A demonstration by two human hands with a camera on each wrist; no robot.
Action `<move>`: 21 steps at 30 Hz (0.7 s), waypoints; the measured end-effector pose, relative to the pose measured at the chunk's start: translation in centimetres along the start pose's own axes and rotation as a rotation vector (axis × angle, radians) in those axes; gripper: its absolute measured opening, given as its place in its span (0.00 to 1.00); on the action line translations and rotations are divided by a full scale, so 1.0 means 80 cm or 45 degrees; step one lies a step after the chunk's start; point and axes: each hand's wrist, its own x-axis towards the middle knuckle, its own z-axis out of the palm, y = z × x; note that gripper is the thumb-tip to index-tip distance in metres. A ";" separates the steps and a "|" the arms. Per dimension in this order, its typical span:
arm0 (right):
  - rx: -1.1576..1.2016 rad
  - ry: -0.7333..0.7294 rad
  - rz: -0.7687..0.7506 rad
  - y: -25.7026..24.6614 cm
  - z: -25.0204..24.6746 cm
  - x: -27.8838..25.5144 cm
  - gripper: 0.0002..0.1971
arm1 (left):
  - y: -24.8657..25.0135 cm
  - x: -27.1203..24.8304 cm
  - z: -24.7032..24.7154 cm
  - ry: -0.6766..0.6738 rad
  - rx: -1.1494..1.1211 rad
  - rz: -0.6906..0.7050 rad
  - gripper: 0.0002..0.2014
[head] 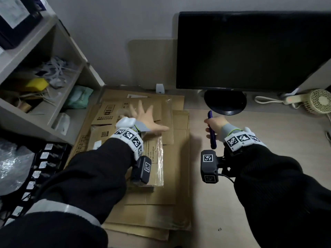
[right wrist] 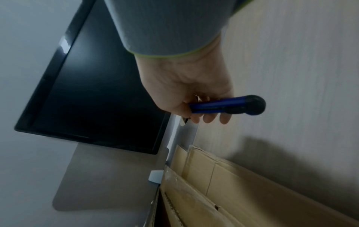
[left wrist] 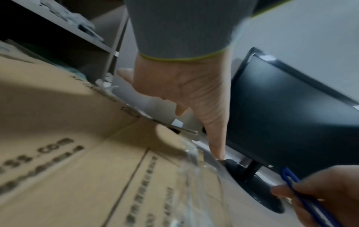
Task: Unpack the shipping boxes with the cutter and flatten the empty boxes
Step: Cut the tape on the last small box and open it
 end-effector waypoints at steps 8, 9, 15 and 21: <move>-0.193 0.061 0.011 0.006 0.023 0.066 0.11 | -0.007 0.040 0.059 -0.285 0.160 0.002 0.71; -0.225 0.065 -0.007 0.005 0.026 0.071 0.14 | -0.006 0.044 0.062 -0.277 0.163 0.013 0.71; -0.421 0.087 -0.080 0.001 0.041 0.100 0.09 | 0.009 0.068 0.058 -0.269 0.234 0.158 0.76; -0.551 0.160 -0.015 0.006 0.036 0.122 0.13 | 0.011 0.072 0.059 -0.155 0.363 0.115 0.74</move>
